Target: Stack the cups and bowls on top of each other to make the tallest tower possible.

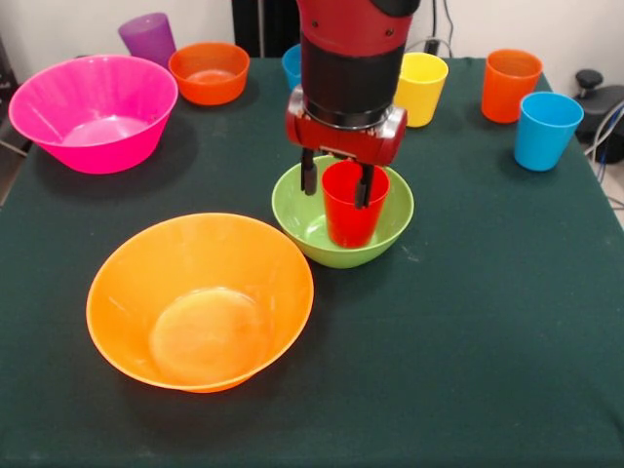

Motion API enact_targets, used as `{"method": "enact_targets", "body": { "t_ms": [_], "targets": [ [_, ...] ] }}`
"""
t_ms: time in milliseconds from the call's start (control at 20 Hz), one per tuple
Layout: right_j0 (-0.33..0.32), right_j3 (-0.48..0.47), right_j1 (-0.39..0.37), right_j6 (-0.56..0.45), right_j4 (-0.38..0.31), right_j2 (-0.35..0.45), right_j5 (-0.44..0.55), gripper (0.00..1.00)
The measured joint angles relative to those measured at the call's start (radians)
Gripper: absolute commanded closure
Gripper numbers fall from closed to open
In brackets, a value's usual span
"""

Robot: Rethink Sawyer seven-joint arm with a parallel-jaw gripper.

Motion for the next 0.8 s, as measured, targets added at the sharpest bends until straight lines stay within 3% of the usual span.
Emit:
{"method": "enact_targets", "body": {
  "t_ms": [400, 800],
  "targets": [
    [-0.012, 0.044, -0.077, 0.0, 0.0, 0.004, 0.039, 0.0],
    [-0.032, 0.054, -0.09, 0.0, -0.002, 0.008, 0.039, 0.0]
  ]
}}
